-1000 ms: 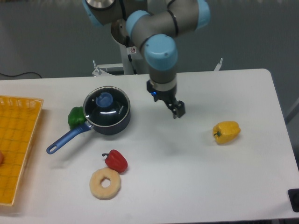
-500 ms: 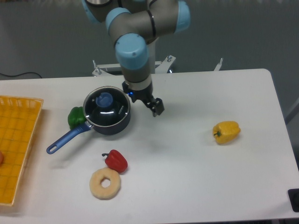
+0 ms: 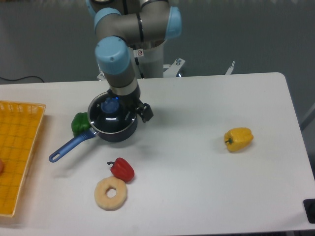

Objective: Open the lid
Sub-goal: 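Move the open gripper over to the saucepan's glass lid knob, then lower the gripper onto the blue lid knob and close on it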

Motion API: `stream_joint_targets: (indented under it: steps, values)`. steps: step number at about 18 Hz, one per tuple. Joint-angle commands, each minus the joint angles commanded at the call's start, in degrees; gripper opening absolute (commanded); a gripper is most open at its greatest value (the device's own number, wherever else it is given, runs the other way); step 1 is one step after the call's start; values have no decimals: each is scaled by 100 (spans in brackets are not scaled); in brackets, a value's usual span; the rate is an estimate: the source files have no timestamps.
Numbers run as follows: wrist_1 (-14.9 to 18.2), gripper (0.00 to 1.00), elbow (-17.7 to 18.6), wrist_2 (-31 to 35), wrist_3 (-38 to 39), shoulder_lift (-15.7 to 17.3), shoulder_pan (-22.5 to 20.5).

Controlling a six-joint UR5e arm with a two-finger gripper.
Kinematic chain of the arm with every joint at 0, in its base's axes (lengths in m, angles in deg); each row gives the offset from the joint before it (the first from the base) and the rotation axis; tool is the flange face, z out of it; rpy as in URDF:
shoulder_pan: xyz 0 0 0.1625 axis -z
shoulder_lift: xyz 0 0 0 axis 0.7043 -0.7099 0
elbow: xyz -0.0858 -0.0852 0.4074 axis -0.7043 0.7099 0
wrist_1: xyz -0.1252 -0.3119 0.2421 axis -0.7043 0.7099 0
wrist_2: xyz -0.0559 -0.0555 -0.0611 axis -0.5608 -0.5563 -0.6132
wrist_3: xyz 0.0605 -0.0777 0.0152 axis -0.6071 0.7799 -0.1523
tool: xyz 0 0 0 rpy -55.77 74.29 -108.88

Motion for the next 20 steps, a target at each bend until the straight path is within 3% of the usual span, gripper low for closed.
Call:
stream_joint_targets:
  steps: [7,11,20]
  values:
    - [0,100,114,70,300,-18,414]
    - [0,100,290,167,326,26,519]
    - [114,100,307,158,704,114,730]
